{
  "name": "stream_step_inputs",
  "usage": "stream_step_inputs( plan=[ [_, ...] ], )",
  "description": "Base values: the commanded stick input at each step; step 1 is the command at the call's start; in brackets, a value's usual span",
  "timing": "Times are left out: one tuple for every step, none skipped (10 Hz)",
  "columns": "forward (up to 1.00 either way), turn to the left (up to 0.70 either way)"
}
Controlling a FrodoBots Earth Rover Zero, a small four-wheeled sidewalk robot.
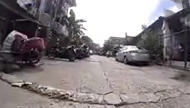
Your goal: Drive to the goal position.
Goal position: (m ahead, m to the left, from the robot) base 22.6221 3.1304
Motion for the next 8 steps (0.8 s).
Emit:
stream_step_inputs(
  plan=[
    [1.00,0.00],
    [1.00,0.00],
    [1.00,0.00],
    [1.00,0.00],
    [1.00,0.00],
    [1.00,0.00],
    [1.00,0.00],
    [1.00,0.00]
  ],
)
